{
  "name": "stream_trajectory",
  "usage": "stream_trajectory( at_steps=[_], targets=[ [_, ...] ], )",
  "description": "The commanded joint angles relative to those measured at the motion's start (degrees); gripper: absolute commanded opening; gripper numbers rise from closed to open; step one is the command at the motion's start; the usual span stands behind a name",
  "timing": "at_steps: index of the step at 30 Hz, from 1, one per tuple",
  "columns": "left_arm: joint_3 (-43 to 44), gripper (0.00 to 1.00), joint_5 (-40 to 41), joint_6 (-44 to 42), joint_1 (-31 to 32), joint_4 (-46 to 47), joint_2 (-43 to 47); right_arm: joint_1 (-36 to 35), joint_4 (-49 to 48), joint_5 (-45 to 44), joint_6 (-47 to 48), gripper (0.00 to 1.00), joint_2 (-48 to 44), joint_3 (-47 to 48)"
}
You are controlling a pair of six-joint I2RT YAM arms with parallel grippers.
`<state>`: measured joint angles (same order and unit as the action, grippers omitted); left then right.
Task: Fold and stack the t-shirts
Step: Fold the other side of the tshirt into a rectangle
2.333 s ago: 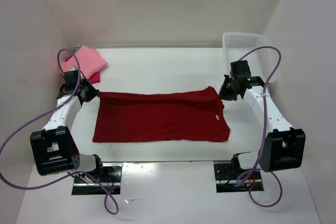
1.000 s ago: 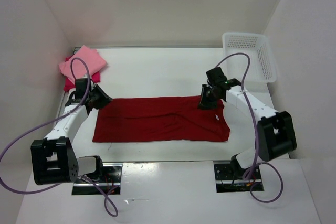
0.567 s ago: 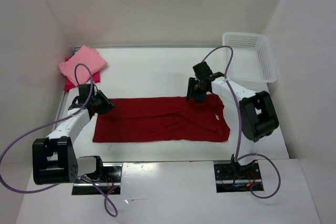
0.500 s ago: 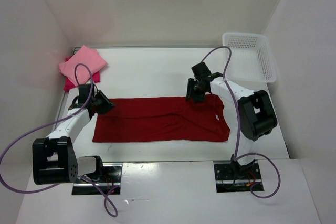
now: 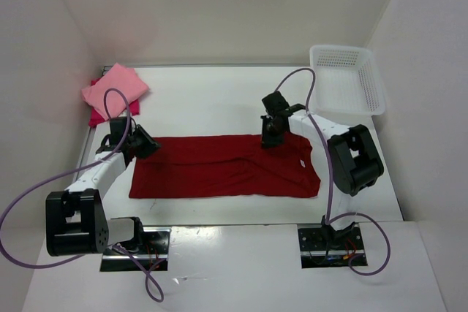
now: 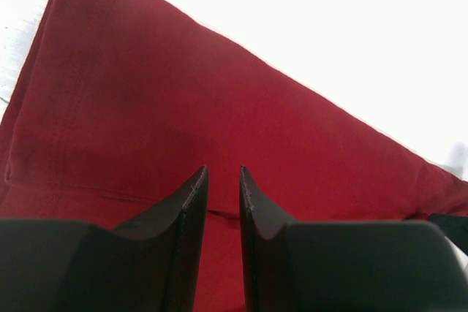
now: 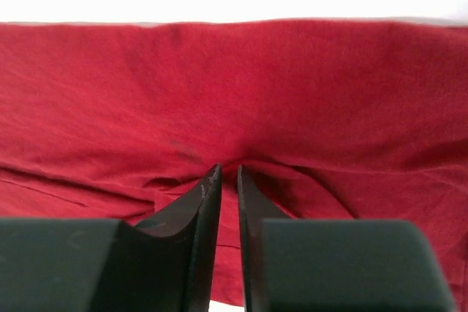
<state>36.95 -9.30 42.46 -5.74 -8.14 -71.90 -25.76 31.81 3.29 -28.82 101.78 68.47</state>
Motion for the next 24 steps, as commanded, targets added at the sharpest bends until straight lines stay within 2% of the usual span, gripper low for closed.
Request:
stream_trajectory(
  at_steps=[1, 2, 6, 13, 18, 19, 21, 22, 24],
  targets=[
    [-0.39, 0.3, -1.07, 1.39, 0.11, 3.48, -0.17, -0.7, 1.5, -1.27, 0.96, 0.15, -1.32, -1.23],
    [-0.39, 0.3, -1.07, 1.4, 0.11, 3.48, -0.69, -0.7, 2.45, -0.48, 1.65, 0.1, -1.84, -1.23],
    [-0.39, 0.3, -1.07, 1.4, 0.11, 3.48, -0.7, -1.92, 5.1, 0.05, 1.66, 0.0, -3.77, -2.54],
    [0.14, 0.3, -1.6, 1.93, 0.11, 4.01, -0.7, -6.67, 10.1, 5.84, -1.41, 0.0, -10.37, -6.23],
    [1.46, 0.3, -2.12, 1.93, 0.11, 4.01, -2.01, -9.48, 8.8, 13.31, -8.51, 0.0, -14.58, -11.15],
    [2.07, 0.3, -2.13, 2.45, 0.11, 4.62, -2.02, -9.49, 7.31, 14.19, -9.67, 0.16, -15.63, -12.99],
    [2.6, 0.3, -2.13, 2.46, 0.11, 4.63, -2.63, -9.49, 5.99, 16.65, -11.86, 0.34, -16.69, -14.41],
    [2.6, 0.3, -2.13, 2.46, 0.11, 4.63, -2.63, -9.49, 5.98, 17.44, -11.87, 0.39, -16.7, -14.41],
    [3.38, 0.3, -2.13, 2.46, 0.11, 4.63, -3.24, -9.49, 6.85, 18.85, -11.87, 0.4, -17.92, -12.49]
  ],
)
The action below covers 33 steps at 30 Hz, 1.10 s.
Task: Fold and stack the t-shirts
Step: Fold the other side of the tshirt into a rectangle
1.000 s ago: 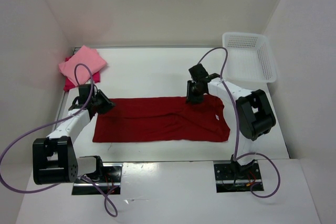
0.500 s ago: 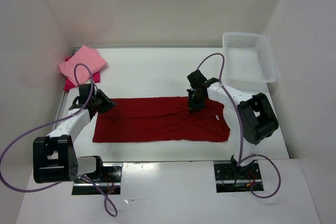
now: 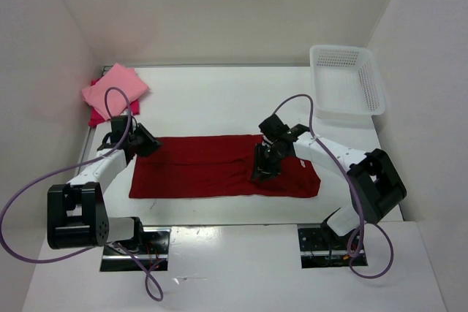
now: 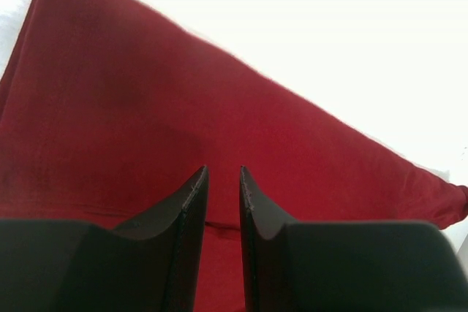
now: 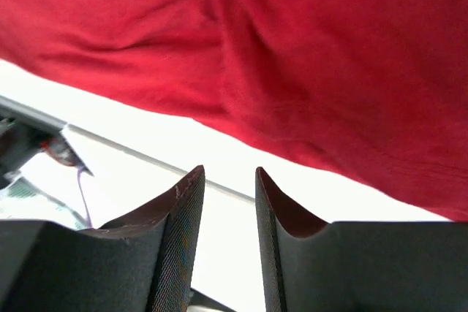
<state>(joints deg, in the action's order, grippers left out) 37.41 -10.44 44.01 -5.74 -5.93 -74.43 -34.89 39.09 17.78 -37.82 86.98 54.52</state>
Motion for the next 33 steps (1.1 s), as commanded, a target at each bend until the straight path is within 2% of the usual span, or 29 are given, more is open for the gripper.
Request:
stream_trajectory(
  at_steps=[1, 3, 4, 5, 7, 12, 20, 23, 27, 29, 31, 33],
  targets=[
    [3.8, 0.3, -0.99, 0.9, 0.11, 2.42, -0.71, -0.35, 0.19, 4.37, -2.87, 0.4, -3.13, 2.42],
    [4.68, 0.3, -0.99, 0.38, 0.11, 2.42, -1.32, 0.17, 2.3, 3.67, -1.29, 0.38, -3.66, 5.67],
    [4.69, 0.3, -1.69, 0.38, 0.11, 2.42, -1.33, 0.79, 2.31, 2.27, -0.07, 0.34, -3.66, 6.29],
    [5.56, 0.3, -2.3, 0.38, 0.11, 2.42, -1.33, 2.01, 2.31, 1.21, -0.06, 0.23, -3.66, 6.3],
    [6.36, 0.3, -3.09, -0.94, 0.81, 2.42, -1.94, 2.81, -0.06, -0.99, 0.47, 0.13, -2.0, 5.17],
    [8.47, 0.3, -3.63, -2.35, 4.32, 1.1, -3.88, 2.81, -7.97, -1.86, -1.37, 0.05, 2.93, -0.46],
    [7.24, 0.3, -5.56, -1.12, 6.17, 3.91, -6.77, 0.98, -9.91, 0.06, -0.76, 0.05, 4.69, -5.04],
    [8.9, 0.3, -5.56, -0.5, 10.56, 4.44, -8.17, 0.97, -11.49, 3.12, -0.24, 0.05, 6.1, -5.74],
    [13.03, 0.3, -5.56, 1.16, 18.55, 4.61, -8.71, 0.97, -7.2, 0.51, 1.79, 0.06, 3.56, -2.32],
    [14.88, 0.3, -5.56, 2.74, 23.12, 5.22, -9.23, 0.97, -3.42, -0.11, 3.19, 0.12, 0.66, -0.82],
    [16.02, 0.3, -7.14, 3.28, 27.77, 5.93, -9.85, 2.81, -0.96, -0.11, 3.99, 0.32, -2.23, -0.21],
    [17.96, 0.25, -7.84, 4.76, 31.91, 6.54, -12.04, 5.26, -0.42, -2.48, 3.99, 0.35, -4.7, -2.21]
  ],
)
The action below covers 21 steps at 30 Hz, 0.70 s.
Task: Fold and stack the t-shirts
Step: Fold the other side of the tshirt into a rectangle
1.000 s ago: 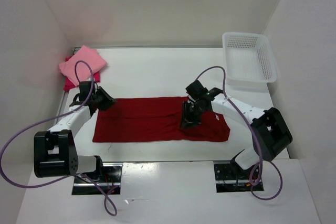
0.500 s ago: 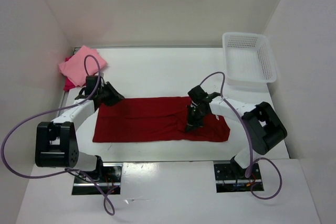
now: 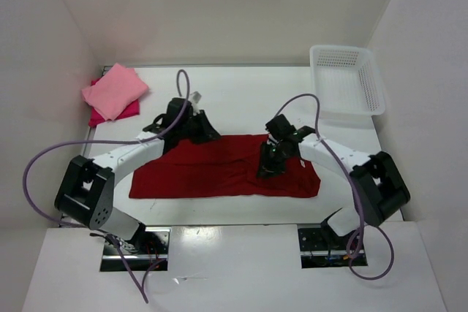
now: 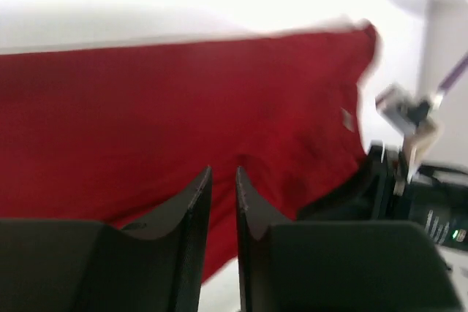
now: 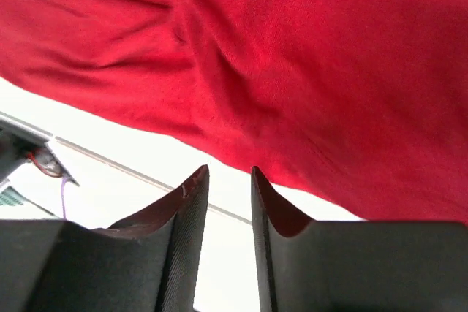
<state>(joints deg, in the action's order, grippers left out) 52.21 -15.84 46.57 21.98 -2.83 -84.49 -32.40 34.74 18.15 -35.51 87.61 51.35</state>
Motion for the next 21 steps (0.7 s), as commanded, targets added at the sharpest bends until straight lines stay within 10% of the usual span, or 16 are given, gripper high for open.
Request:
stream_trajectory(
  at_steps=[1, 6, 21],
  targets=[
    [3.86, 0.24, -2.45, 2.21, 9.35, 3.45, -2.69, 4.09, 3.93, -3.38, 1.67, 0.31, -6.39, 0.25],
    [3.79, 0.14, -4.64, 7.92, 18.97, 10.12, -8.83, 13.14, 3.4, -7.94, -0.61, 0.0, -10.7, 0.06],
    [5.81, 0.12, -7.72, 2.66, 23.73, 1.26, -24.22, 22.47, -14.25, -7.61, -2.37, 0.05, 2.98, 1.12]
  ],
)
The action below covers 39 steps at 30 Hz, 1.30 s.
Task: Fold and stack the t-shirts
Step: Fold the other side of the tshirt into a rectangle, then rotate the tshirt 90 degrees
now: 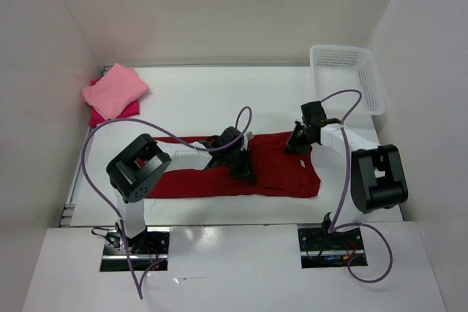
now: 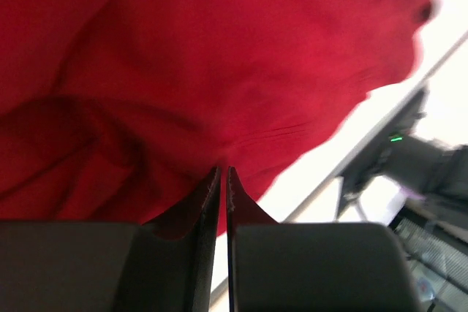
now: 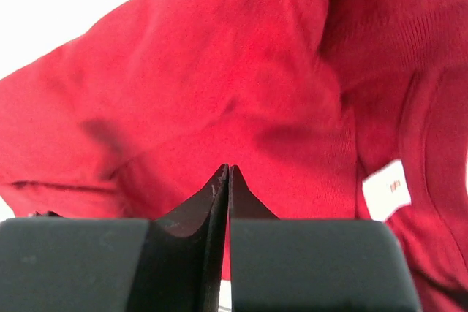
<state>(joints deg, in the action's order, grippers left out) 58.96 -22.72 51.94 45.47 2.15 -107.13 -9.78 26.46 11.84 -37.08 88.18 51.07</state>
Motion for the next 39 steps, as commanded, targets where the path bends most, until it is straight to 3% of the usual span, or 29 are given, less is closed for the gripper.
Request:
stream_trajectory(
  at_steps=[1, 8, 14, 20, 24, 27, 29, 30, 34, 39],
  targets=[
    [-1.73, 0.13, -0.31, -2.72, 0.23, -4.43, -2.28, -0.15, -5.98, -1.29, -0.8, 0.05, 3.3, 1.92],
    [-3.68, 0.18, 0.48, -1.15, 0.23, -4.09, 1.05, -0.15, -8.0, -3.39, -0.8, 0.06, 10.25, 8.69],
    [-4.2, 0.18, 0.56, -1.14, 0.23, -4.09, 3.58, -0.15, -8.62, -8.49, -3.0, 0.01, 15.43, 9.15],
    [-3.68, 0.18, -0.13, -0.53, -1.53, -4.09, 9.47, -0.15, -6.16, -9.81, -2.83, 0.0, 11.85, 8.42],
    [0.45, 0.22, 2.31, -3.42, -5.74, -8.12, 16.06, -3.74, -2.91, -9.29, -1.59, 0.15, 8.42, 13.17],
    [1.69, 0.23, 4.18, -7.9, -11.7, -13.21, 21.16, -6.99, -1.76, -9.29, -0.98, 0.2, 7.09, 13.71],
    [0.2, 0.23, 3.48, -10.01, -18.64, -14.01, 23.88, -8.14, -1.06, -6.58, -1.76, 0.2, 5.43, 10.39],
    [-1.46, 0.23, 1.91, -11.15, -23.19, -14.71, 25.29, -9.54, -1.75, -6.04, -2.72, 0.12, 4.03, 7.67],
    [-6.56, 0.23, 0.4, -11.69, -30.25, -15.34, 28.98, -12.1, -3.77, -4.9, -5.8, 0.04, 2.7, 1.94],
    [-8.51, 0.25, -0.31, -12.74, -31.41, -15.34, 29.52, -12.1, -5.45, -3.84, -5.82, 0.04, 9.27, 2.97]
  ],
)
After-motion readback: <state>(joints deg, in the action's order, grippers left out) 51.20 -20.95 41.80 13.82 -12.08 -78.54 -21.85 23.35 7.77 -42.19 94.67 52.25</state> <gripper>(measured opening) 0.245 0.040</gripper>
